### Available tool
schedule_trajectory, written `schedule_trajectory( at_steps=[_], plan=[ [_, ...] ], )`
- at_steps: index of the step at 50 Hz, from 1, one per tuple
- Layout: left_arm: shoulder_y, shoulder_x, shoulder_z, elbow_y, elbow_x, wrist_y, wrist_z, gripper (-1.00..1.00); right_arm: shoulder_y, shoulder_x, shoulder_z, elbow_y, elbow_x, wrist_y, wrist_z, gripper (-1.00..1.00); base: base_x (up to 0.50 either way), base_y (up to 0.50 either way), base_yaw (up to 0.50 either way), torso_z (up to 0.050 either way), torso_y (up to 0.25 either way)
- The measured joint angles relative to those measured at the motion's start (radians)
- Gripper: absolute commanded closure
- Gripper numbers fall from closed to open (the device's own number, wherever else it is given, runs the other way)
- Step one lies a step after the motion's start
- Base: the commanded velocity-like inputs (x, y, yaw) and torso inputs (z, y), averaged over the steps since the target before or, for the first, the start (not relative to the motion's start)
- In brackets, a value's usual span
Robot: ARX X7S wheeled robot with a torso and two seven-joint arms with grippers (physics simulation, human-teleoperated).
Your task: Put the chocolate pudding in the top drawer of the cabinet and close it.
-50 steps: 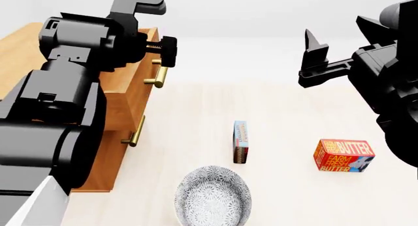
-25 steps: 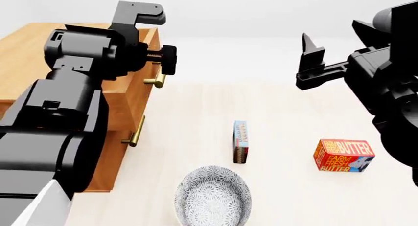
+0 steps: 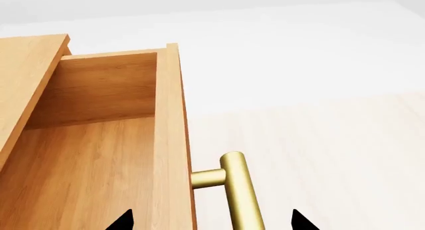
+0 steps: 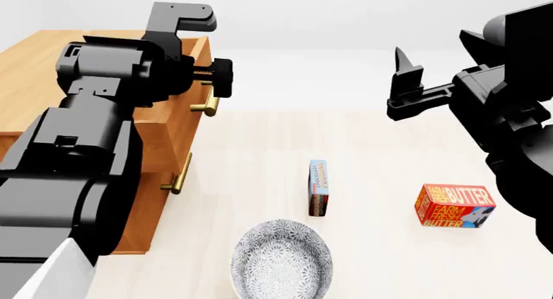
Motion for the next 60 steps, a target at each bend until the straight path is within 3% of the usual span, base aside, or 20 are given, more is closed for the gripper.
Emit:
schedule_trajectory(
  at_steps=[16,36,44,60],
  plan=[
    [0.008,0.016,0.006,0.015,0.004,0.001,0.036,-1.00,-0.006,0.006,0.003,-0.004,0.007,-0.001,0.002,-1.00,0.00,0.00,0.00,0.000,0.000],
    [0.007,0.032,0.190,0.012,-0.246,0.019,0.020,-1.00,-0.013,0.009,-0.002,0.004,0.005,-0.017,0.000,-1.00,0.00,0.00,0.00,0.000,0.000],
    [-0.002,0.031,0.337,0.000,-0.393,0.035,-0.014,-1.00,-0.016,0.010,-0.004,0.008,0.003,-0.024,0.001,-1.00,0.00,0.00,0.00,0.000,0.000],
    [-0.024,0.023,0.763,-0.015,-0.843,0.095,-0.093,-1.00,-0.027,0.019,0.006,0.002,0.010,-0.028,0.004,-1.00,0.00,0.00,0.00,0.000,0.000]
  ],
)
